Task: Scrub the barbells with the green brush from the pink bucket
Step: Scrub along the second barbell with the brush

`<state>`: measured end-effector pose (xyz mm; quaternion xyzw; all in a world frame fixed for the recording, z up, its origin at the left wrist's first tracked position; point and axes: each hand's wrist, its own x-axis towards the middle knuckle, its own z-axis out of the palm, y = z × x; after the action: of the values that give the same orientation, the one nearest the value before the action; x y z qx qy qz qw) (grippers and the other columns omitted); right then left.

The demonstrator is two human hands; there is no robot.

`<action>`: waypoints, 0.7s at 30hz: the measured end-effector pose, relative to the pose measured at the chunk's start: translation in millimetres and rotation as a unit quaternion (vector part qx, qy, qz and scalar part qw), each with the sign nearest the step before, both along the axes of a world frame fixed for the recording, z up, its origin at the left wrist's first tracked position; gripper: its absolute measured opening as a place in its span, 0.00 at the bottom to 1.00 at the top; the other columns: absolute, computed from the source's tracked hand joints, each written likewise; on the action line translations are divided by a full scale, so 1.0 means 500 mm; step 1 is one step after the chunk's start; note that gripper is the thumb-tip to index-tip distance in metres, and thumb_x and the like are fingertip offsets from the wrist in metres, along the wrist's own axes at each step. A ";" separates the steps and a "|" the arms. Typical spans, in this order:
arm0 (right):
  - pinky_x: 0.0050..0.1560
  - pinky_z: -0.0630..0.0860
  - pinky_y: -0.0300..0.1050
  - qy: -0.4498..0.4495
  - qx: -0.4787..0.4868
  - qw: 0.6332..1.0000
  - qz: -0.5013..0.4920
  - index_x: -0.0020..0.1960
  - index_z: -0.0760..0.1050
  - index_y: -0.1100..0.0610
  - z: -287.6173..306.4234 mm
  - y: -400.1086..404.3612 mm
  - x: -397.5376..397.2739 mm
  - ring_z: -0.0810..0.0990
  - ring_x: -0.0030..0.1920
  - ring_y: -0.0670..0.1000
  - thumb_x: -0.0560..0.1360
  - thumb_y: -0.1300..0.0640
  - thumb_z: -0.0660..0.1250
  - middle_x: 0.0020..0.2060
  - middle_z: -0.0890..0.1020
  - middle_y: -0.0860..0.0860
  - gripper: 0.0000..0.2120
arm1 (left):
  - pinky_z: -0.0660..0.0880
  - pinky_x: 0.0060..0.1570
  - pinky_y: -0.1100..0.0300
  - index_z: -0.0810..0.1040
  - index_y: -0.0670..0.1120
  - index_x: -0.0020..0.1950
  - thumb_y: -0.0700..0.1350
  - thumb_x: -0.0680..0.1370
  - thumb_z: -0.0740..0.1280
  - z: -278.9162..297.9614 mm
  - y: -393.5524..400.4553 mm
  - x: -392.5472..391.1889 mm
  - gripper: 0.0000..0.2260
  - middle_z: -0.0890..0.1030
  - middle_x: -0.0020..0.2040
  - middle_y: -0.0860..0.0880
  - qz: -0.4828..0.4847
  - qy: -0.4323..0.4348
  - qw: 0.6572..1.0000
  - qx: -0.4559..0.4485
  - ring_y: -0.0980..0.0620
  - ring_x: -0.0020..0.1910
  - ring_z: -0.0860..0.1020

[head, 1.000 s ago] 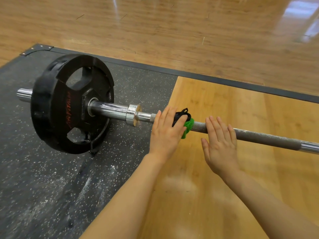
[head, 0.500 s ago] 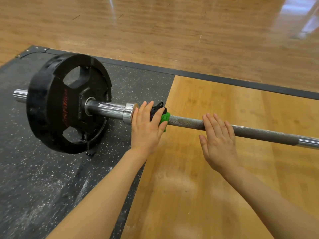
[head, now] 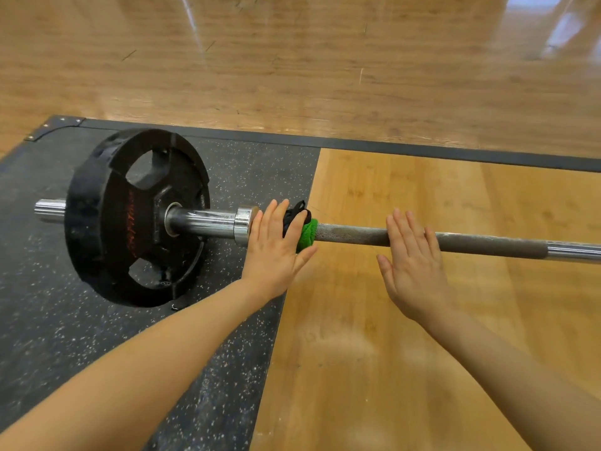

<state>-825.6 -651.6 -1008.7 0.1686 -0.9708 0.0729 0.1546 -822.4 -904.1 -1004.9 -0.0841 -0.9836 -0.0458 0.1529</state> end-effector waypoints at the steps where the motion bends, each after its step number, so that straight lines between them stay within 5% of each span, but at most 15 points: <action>1: 0.76 0.47 0.54 0.006 -0.001 1.000 -0.017 0.77 0.56 0.62 -0.004 0.004 0.004 0.52 0.77 0.55 0.81 0.48 0.50 0.76 0.58 0.56 0.29 | 0.46 0.74 0.44 0.64 0.47 0.72 0.64 0.80 0.43 -0.002 0.000 -0.001 0.29 0.64 0.72 0.38 -0.002 0.005 1.000 0.004 0.39 0.74 0.57; 21: 0.75 0.51 0.58 0.001 0.015 0.999 -0.046 0.77 0.56 0.63 -0.015 0.018 -0.034 0.52 0.77 0.56 0.81 0.48 0.48 0.76 0.58 0.57 0.29 | 0.48 0.72 0.48 0.75 0.47 0.64 0.58 0.82 0.49 -0.009 0.015 -0.096 0.23 0.69 0.70 0.41 0.022 0.070 0.994 0.080 0.40 0.71 0.63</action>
<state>-842.6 -642.8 -1016.1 0.1263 -0.9783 0.0511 0.1561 -870.6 -896.7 -1009.3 -0.0530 -0.9653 -0.1149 0.2286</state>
